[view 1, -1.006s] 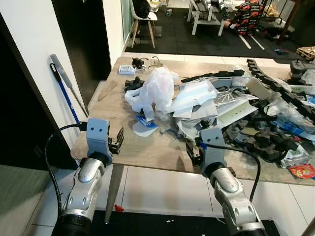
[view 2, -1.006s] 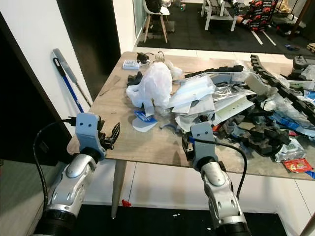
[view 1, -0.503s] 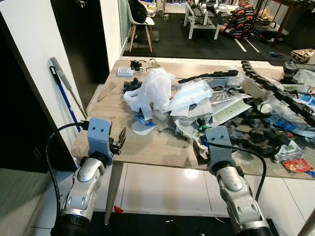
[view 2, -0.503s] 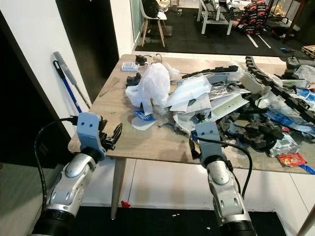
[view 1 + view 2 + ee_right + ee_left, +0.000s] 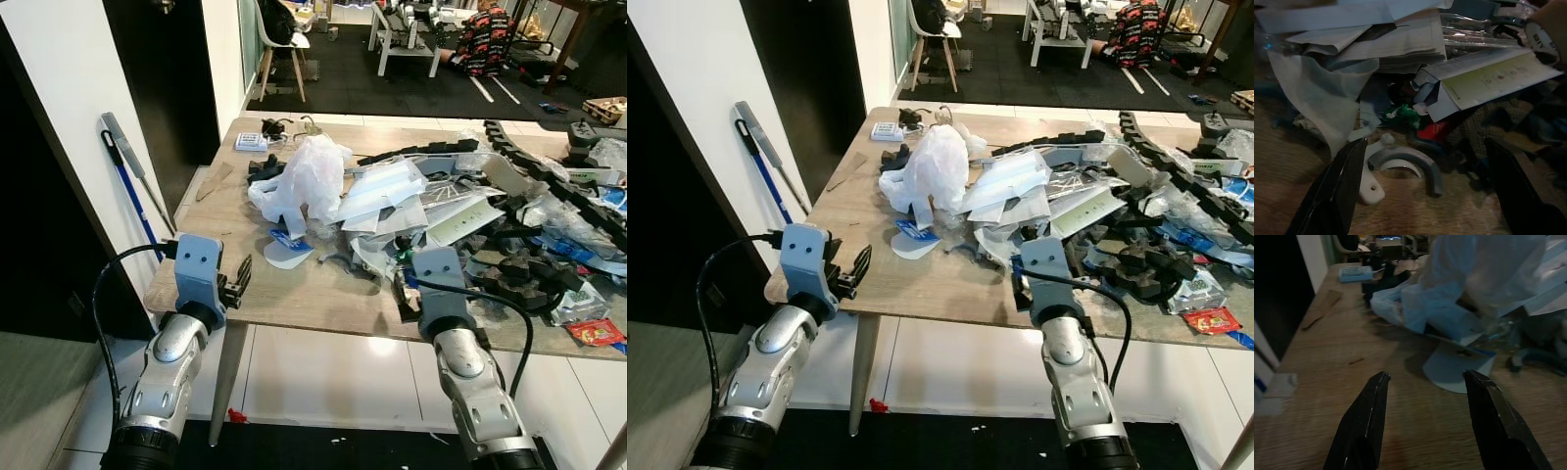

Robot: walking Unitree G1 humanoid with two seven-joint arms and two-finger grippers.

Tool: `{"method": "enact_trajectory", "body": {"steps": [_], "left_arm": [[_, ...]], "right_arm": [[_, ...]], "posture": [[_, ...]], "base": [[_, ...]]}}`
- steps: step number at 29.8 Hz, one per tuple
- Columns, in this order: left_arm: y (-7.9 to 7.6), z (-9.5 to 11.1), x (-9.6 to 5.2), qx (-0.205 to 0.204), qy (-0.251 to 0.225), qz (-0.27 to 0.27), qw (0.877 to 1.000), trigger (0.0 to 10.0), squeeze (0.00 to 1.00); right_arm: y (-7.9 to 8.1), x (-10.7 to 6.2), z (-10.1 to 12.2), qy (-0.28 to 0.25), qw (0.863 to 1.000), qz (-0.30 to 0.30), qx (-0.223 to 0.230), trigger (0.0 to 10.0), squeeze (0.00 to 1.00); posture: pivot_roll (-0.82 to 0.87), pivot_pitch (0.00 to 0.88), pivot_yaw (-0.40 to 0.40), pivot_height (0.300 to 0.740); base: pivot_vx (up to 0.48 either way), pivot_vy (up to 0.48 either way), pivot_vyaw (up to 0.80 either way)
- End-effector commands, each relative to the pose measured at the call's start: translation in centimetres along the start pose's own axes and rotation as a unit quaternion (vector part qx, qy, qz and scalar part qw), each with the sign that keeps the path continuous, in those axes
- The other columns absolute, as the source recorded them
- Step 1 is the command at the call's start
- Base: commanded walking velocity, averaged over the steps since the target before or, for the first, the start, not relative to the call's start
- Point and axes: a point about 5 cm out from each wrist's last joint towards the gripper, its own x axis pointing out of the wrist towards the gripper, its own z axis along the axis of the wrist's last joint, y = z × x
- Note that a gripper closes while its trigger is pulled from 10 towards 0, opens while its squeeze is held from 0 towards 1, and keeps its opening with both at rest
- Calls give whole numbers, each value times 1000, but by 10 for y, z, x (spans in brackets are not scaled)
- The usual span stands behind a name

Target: Picking trash to rubbish bin

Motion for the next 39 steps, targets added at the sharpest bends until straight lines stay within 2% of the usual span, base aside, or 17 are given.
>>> {"method": "enact_trajectory", "body": {"steps": [1, 5, 7, 9, 10, 11, 12, 13, 14, 15, 16, 27, 32, 34, 35, 36, 39], "left_arm": [[-1, 2, 0, -1, 0, -14, 1000, 10000, 0], [-15, 2, -5, -45, 2, -116, 992, 10000, 0], [-26, 5, -12, -49, -1, -194, 980, 10000, 0], [-29, 6, -14, -37, -3, -211, 977, 10000, 0], [-29, 7, -15, -34, -3, -214, 976, 10000, 0], [-29, 7, -15, -34, -3, -214, 976, 10000, 0], [-27, 7, -14, -26, -5, -204, 979, 10000, 0], [-25, 7, -13, -22, -6, -194, 981, 10000, 0], [-25, 7, -13, -22, -6, -194, 981, 10000, 0], [-24, 7, -11, -15, -5, -185, 983, 10000, 0], [-23, 6, -10, -11, -5, -178, 984, 10000, 0], [-25, 8, -11, -17, -4, -186, 982, 10000, 0], [-26, 9, -10, -21, -7, -181, 983, 10000, 0], [-28, 11, -10, -22, -11, -184, 983, 10000, 0], [-28, 11, -10, -22, -11, -184, 983, 10000, 0], [-30, 11, -10, -20, -11, -187, 982, 10000, 0], [-30, 11, -11, -18, -10, -190, 982, 10000, 0]], "right_arm": [[1, -1, 0, -5, 1000, 14, 21, 10000, 1000], [20, -1, 9, -27, 989, 105, 98, 10000, 1000], [20, -1, 9, -25, 990, 108, 85, 10000, 792], [19, 0, 7, -19, 992, 101, 75, 10000, 710], [18, 0, 4, -16, 993, 98, 68, 10000, 235], [18, 0, 4, -16, 993, 98, 68, 10000, 235], [18, 0, 3, -14, 993, 98, 63, 10000, 8], [18, -1, 1, -14, 993, 100, 58, 10000, 0], [18, -1, 1, -14, 993, 100, 58, 10000, 0], [20, -2, 2, -19, 991, 118, 58, 10000, 690], [24, -3, 4, -26, 988, 139, 62, 10000, 1000], [29, 1, -2, -19, 989, 145, 23, 10000, 1000], [25, 19, -12, 10, 993, 113, 42, 10000, 1000], [24, 26, -7, 1, 992, 115, 48, 10000, 659], [24, 26, -7, 1, 992, 115, 48, 10000, 659], [26, 30, -4, -7, 991, 124, 40, 10000, 176], [31, 34, -1, -11, 990, 140, 29, 10000, 0]], "posture": [[-27, 84, 22, 740], [-24, 83, 16, 740], [-27, 86, 16, 740], [-28, 86, 16, 740], [-27, 86, 19, 740], [-27, 86, 19, 740], [-27, 86, 19, 740], [-27, 86, 19, 740], [-27, 86, 19, 740], [-26, 90, 24, 740], [-27, 91, 24, 740], [-34, 97, 23, 740], [-26, 108, 32, 740], [-22, 118, 34, 740], [-22, 118, 34, 740], [-18, 123, 34, 740], [-10, 131, 32, 740]], "base": [[0, 0, 0], [0, 0, 0], [0, 0, 0], [0, 0, 0], [0, 0, 0], [0, 0, 0], [0, 0, 0], [0, 0, 0], [0, 0, 0], [0, 0, 0], [0, 0, 0], [0, 0, 0], [0, 0, 0], [0, 0, 0], [0, 0, 0], [0, 0, 0], [0, 0, 0]]}}
